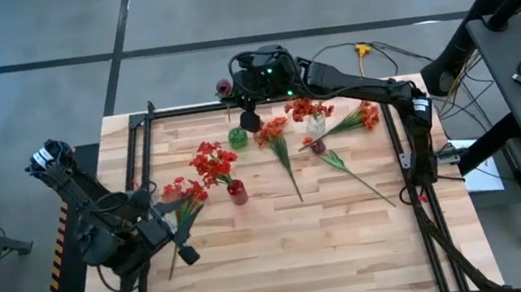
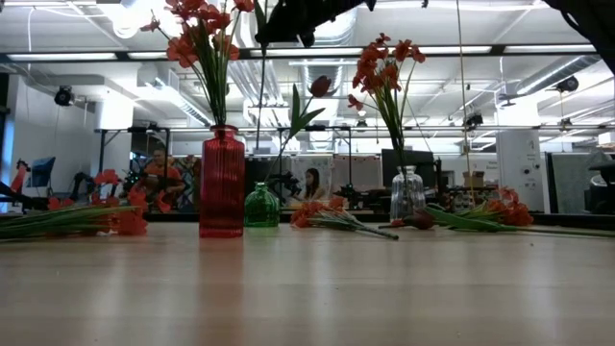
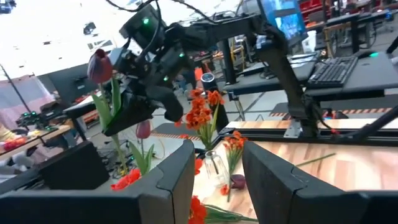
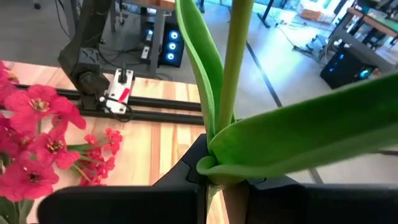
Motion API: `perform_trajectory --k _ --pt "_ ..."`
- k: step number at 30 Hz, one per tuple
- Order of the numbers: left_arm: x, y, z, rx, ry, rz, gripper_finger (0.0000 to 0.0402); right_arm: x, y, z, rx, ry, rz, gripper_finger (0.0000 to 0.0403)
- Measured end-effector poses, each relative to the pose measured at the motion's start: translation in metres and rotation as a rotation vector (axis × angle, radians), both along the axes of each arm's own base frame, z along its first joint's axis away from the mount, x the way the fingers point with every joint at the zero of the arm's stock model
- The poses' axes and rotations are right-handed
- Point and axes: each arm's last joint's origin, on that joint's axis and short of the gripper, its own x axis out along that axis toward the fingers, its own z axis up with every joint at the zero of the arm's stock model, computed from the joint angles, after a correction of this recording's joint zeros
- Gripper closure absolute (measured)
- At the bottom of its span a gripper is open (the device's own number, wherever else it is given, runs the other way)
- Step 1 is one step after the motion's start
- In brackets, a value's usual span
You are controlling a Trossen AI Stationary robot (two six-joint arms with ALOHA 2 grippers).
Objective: Sort flowers into vase by color
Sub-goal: Put the bottom dark red tulip into the green vase
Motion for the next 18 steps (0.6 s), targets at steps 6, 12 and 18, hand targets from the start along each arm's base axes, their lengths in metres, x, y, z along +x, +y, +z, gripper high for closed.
perform_trajectory --k 6,12,18 --pt "-0.005 -0.005 0.002 -0.005 -0.001 -0.023 0.0284 -0.003 -0.01 -0.009 0.021 0.022 -0.003 0.0385" --pt "-0.005 -0.005 0.002 0.003 0.004 -0.022 0.0284 -0.003 -0.015 -0.014 0.039 0.025 -0.008 0.0385" --pt "-0.005 -0.005 0.002 0.003 0.005 -0.023 0.0284 0.0 -0.016 -0.024 0.05 0.002 0.01 0.0385"
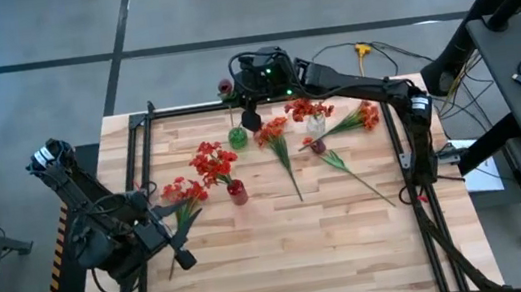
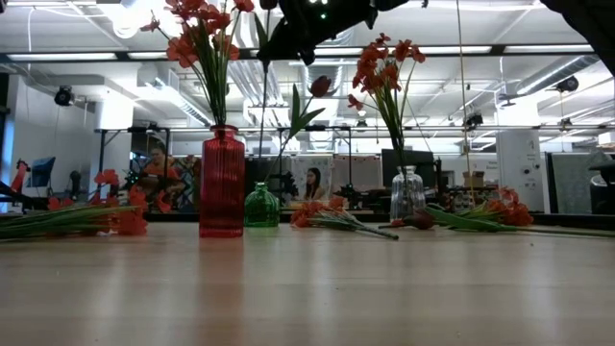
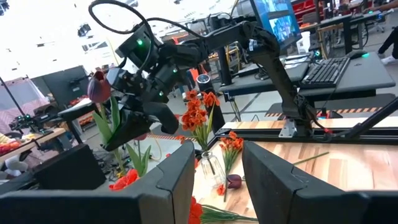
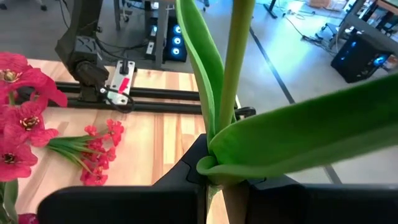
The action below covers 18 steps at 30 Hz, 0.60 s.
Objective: Sort flowers into vase by color
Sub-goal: Put the bottom dark red tulip into the green vase
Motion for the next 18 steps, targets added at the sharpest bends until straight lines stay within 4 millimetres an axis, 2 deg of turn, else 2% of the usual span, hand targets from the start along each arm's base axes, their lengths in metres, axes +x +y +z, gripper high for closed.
perform_trajectory --k 6,18 --pt "0.0 0.0 0.0 0.0 0.0 0.0 0.0284 0.0 -0.001 -0.008 0.006 0.015 -0.002 0.0385" --pt "0.0 0.0 0.0 0.003 0.002 0.0 0.0283 0.002 -0.002 -0.012 0.002 0.01 -0.002 0.0385"
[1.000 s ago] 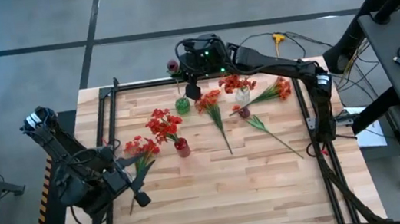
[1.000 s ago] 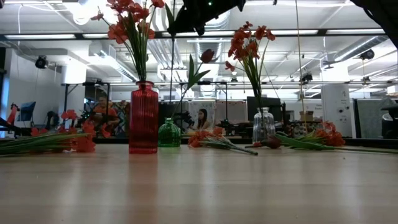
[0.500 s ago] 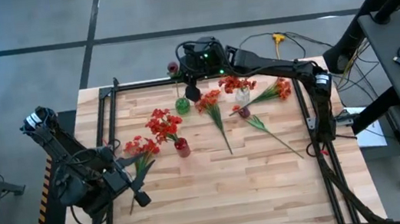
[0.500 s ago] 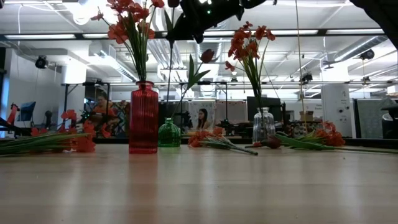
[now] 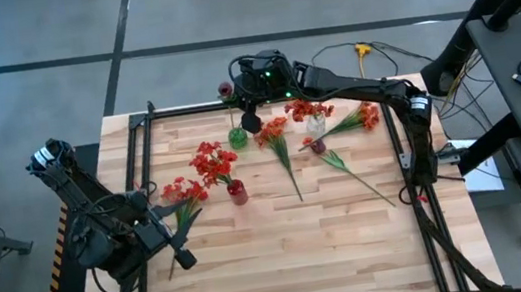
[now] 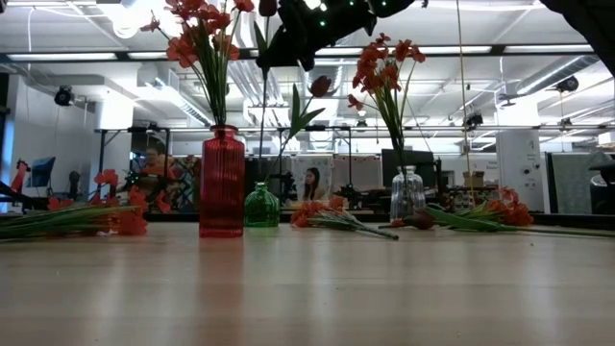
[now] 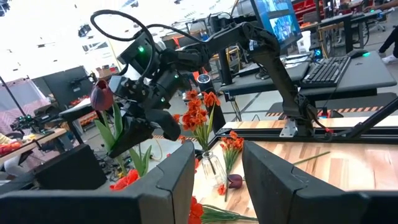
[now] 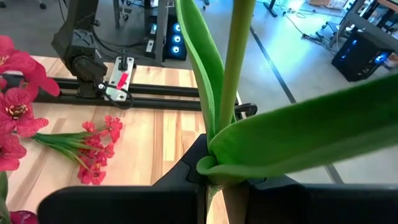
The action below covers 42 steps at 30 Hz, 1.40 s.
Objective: Sort flowers into vase by color
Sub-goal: Put the bottom dark red tulip into the green vase
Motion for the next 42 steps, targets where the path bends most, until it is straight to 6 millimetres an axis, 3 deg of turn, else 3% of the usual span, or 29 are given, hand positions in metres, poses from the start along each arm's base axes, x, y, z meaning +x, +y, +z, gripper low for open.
perform_trajectory --k 9,42 --pt "0.0 0.0 0.0 0.0 0.0 0.0 0.0283 0.002 -0.001 -0.01 -0.004 -0.008 0.0 0.0385" --pt "0.0 0.0 0.0 -0.001 0.0 0.0 0.0283 0.001 -0.001 -0.014 -0.004 0.009 -0.006 0.0385"
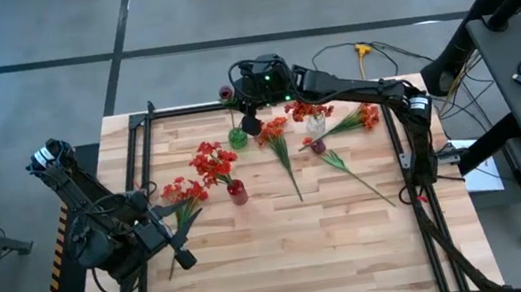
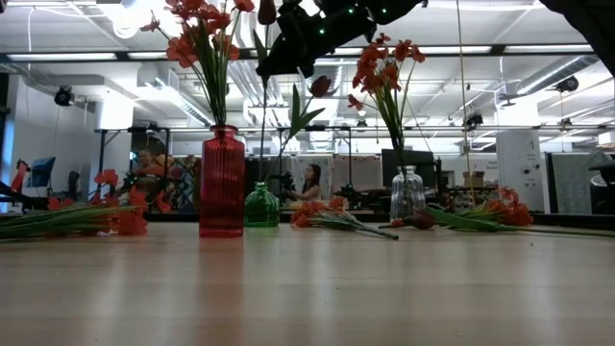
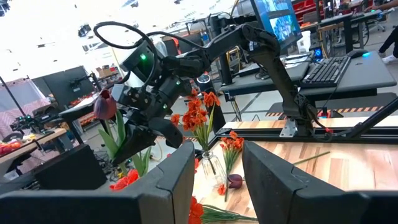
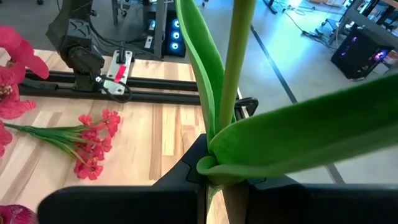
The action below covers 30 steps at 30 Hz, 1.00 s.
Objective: Sort flowers into vase by color
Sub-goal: Put the bottom dark red tulip into the green vase
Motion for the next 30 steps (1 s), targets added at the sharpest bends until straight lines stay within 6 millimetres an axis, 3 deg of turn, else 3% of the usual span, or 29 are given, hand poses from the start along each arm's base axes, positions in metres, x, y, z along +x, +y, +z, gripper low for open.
perform_trajectory --k 30 --pt "0.0 -0.0001 -0.0003 0.003 0.002 -0.001 0.0283 -0.0018 -0.0053 -0.008 0.033 0.007 -0.024 0.038"
